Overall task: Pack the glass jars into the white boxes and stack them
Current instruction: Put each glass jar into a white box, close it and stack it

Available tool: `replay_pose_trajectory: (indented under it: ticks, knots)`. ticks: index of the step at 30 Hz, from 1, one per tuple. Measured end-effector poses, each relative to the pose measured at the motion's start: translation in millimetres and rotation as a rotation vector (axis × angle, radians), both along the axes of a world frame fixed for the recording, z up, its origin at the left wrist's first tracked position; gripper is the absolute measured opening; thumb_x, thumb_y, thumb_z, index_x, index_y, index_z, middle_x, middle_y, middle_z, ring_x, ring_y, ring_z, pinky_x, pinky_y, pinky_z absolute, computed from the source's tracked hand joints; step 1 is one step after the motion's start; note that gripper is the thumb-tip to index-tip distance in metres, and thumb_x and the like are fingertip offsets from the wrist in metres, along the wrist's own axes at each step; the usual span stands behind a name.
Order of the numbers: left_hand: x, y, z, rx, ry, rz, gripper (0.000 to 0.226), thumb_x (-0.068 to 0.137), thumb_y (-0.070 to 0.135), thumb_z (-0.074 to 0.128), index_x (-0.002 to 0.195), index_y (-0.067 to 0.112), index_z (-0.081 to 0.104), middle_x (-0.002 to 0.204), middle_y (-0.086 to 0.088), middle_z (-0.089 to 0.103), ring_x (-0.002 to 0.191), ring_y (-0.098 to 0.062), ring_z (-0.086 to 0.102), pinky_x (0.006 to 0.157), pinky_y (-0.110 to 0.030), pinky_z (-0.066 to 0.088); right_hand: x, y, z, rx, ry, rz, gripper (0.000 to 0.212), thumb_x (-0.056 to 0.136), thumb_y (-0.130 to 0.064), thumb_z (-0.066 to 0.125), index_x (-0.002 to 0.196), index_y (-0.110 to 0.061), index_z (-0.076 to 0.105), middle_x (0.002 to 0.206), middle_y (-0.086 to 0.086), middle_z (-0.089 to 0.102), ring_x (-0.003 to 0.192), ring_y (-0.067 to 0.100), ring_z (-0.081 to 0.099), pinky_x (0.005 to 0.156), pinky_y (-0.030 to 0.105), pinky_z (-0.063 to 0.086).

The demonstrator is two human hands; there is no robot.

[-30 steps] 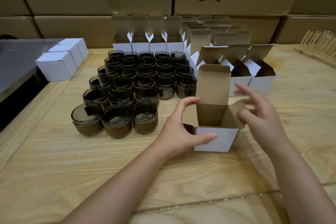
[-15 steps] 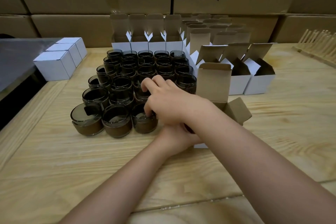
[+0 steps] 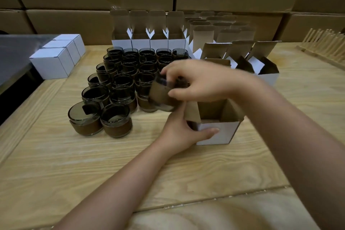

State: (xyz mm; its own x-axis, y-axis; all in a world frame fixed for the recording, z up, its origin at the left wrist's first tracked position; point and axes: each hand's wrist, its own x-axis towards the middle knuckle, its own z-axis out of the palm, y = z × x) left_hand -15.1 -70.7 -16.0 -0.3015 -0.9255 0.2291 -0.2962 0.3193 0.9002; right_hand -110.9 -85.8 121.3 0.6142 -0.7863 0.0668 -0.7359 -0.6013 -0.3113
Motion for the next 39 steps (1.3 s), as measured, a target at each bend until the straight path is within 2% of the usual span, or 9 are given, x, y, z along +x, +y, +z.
replay_pose_trajectory:
  ticks: [2, 6, 9, 14, 19, 27, 35, 37, 39]
  knots:
    - [1.3, -1.5, 0.5, 0.010, 0.050, -0.024, 0.070, 0.060, 0.045, 0.087, 0.112, 0.056, 0.040, 0.107, 0.049, 0.049, 0.103, 0.027, 0.045, 0.078, 0.003, 0.038, -16.1, 7.3, 16.4, 0.075, -0.051, -0.049, 0.019, 0.086, -0.022, 0.063, 0.071, -0.029, 0.055, 0.118, 0.011, 0.060, 0.099, 0.022, 0.061, 0.086, 0.043, 0.049]
    - [1.7, -6.1, -2.8, 0.038, 0.118, -0.036, 0.077, 0.059, 0.041, 0.088, 0.120, 0.052, 0.043, 0.113, 0.030, 0.060, 0.109, 0.007, 0.057, 0.094, -0.026, 0.050, -47.4, 17.6, 33.5, 0.181, -0.147, -0.151, 0.011, 0.074, -0.035, 0.070, 0.076, -0.029, 0.061, 0.094, 0.000, 0.066, 0.081, 0.011, 0.062, 0.075, 0.033, 0.053]
    - [1.1, -8.6, -3.8, 0.016, 0.116, -0.042, 0.079, 0.056, 0.044, 0.088, 0.121, 0.048, 0.043, 0.113, 0.023, 0.063, 0.109, 0.001, 0.059, 0.095, -0.034, 0.051, -61.2, 15.2, 27.8, 0.208, -0.128, -0.245, 0.029, 0.068, -0.040, 0.075, 0.091, -0.030, 0.061, 0.093, -0.007, 0.062, 0.084, 0.007, 0.061, 0.074, 0.028, 0.051]
    - [3.4, -10.5, -4.6, -0.017, 0.117, -0.025, 0.077, 0.053, 0.047, 0.087, 0.111, 0.064, 0.040, 0.109, 0.031, 0.060, 0.103, 0.006, 0.059, 0.082, -0.008, 0.046, -68.5, 11.7, 5.7, 0.201, -0.060, -0.361, 0.054, 0.058, -0.059, 0.073, 0.102, -0.035, 0.055, 0.101, -0.012, 0.057, 0.086, 0.002, 0.055, 0.069, 0.020, 0.045]
    - [4.3, -13.9, -6.8, -0.038, 0.106, -0.042, 0.081, 0.054, 0.048, 0.086, 0.122, 0.053, 0.043, 0.118, 0.035, 0.052, 0.114, 0.008, 0.051, 0.097, -0.023, 0.045, -76.9, 8.5, -8.3, 0.137, 0.033, -0.409, 0.072, 0.062, -0.057, 0.075, 0.121, -0.034, 0.042, 0.106, -0.012, 0.052, 0.083, 0.001, 0.051, 0.063, 0.018, 0.043]
    - [6.0, -14.5, -7.1, -0.037, 0.116, -0.037, 0.080, 0.059, 0.039, 0.087, 0.125, 0.047, 0.043, 0.112, 0.046, 0.048, 0.109, 0.021, 0.047, 0.080, 0.002, 0.037, -54.8, 8.8, -39.0, -0.018, 0.253, -0.486, 0.070, 0.062, -0.075, 0.060, 0.104, -0.019, 0.055, 0.089, -0.002, 0.055, 0.094, 0.016, 0.044, 0.070, 0.031, 0.039]
    - [5.3, -14.9, -7.3, -0.025, 0.139, -0.046, 0.081, 0.057, 0.042, 0.086, 0.124, 0.050, 0.042, 0.111, 0.042, 0.051, 0.107, 0.017, 0.050, 0.080, 0.001, 0.038, -50.0, 11.8, -46.0, -0.018, 0.378, -0.555, 0.053, 0.081, -0.072, 0.048, 0.106, -0.026, 0.055, 0.102, 0.000, 0.060, 0.103, 0.021, 0.032, 0.078, 0.037, 0.021]
    - [4.9, -13.9, -6.2, -0.020, 0.146, -0.052, 0.083, 0.057, 0.043, 0.085, 0.126, 0.049, 0.041, 0.113, 0.041, 0.051, 0.109, 0.014, 0.051, 0.083, -0.002, 0.040, -52.7, 15.0, -47.5, -0.031, 0.248, -0.560, 0.050, 0.082, -0.068, 0.050, 0.108, -0.026, 0.057, 0.103, -0.002, 0.060, 0.102, 0.018, 0.039, 0.080, 0.036, 0.028]
    - [5.0, -13.6, -5.6, -0.040, 0.143, -0.045, 0.087, 0.059, 0.040, 0.086, 0.131, 0.046, 0.037, 0.115, 0.045, 0.048, 0.114, 0.011, 0.050, 0.093, -0.009, 0.041, -58.1, 20.0, -52.9, -0.177, -0.146, -0.596, 0.038, 0.086, -0.056, 0.055, 0.107, -0.024, 0.059, 0.102, -0.006, 0.059, 0.095, 0.012, 0.050, 0.079, 0.030, 0.038]
